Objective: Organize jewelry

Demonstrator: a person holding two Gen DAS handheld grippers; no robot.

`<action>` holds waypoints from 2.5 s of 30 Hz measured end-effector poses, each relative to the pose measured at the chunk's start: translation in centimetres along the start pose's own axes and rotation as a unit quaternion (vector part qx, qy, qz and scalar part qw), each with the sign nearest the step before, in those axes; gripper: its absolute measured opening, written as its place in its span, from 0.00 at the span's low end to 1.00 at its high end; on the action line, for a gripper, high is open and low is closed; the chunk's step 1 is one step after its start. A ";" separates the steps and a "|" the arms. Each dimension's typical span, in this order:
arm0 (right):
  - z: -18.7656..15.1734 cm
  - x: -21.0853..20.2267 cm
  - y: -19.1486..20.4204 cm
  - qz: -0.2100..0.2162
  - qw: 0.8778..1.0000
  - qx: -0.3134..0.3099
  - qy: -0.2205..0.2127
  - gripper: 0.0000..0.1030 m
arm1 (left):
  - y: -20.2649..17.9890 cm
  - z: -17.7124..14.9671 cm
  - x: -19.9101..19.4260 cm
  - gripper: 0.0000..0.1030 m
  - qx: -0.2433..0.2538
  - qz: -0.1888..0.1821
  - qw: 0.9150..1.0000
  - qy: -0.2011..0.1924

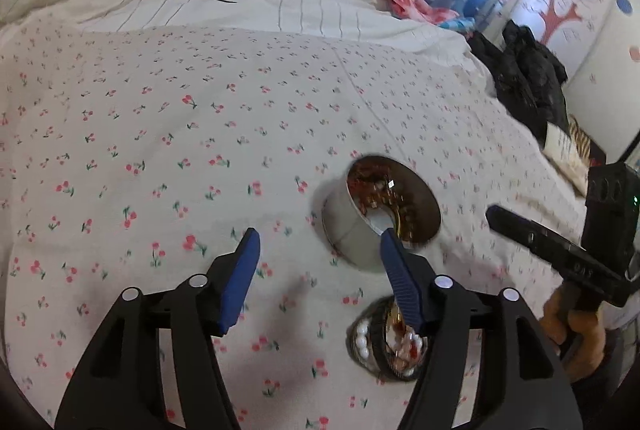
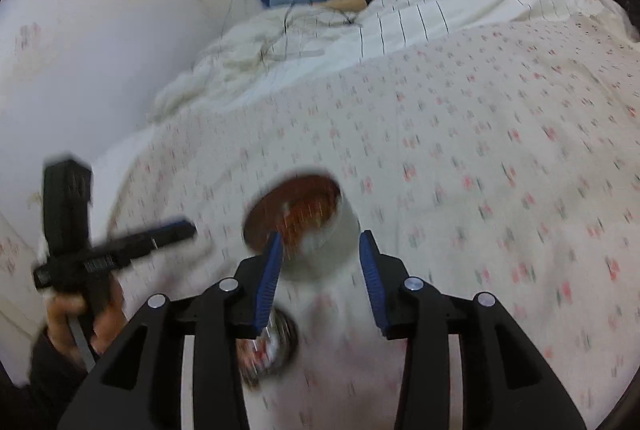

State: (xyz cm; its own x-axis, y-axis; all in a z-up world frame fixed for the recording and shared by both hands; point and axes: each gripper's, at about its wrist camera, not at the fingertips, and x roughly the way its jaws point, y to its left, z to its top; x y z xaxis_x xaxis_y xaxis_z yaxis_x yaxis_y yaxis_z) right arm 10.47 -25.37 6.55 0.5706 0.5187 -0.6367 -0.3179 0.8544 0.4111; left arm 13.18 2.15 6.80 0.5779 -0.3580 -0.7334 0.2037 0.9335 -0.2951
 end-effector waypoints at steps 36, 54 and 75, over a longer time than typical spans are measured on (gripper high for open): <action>-2.6 2.8 4.6 0.081 0.993 -0.076 0.025 0.08 | 1.5 -2.8 0.9 0.67 -0.038 0.031 0.998 0.032; -0.5 -1.8 1.5 0.109 0.993 -0.013 -0.042 0.08 | -3.0 -4.0 1.8 0.68 0.068 -0.028 0.997 0.039; -0.6 -1.6 1.0 0.107 0.994 -0.005 -0.038 0.08 | -5.6 -4.7 2.3 0.68 0.109 -0.083 0.990 0.039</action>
State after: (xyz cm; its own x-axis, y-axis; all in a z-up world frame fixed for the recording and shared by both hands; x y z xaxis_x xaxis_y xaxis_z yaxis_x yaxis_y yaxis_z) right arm 8.79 -25.33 7.58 0.5444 0.6846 -0.4847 -0.4447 0.7255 0.5253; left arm 9.63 -4.03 3.90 0.4605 -0.4998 -0.7336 0.4609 0.8409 -0.2835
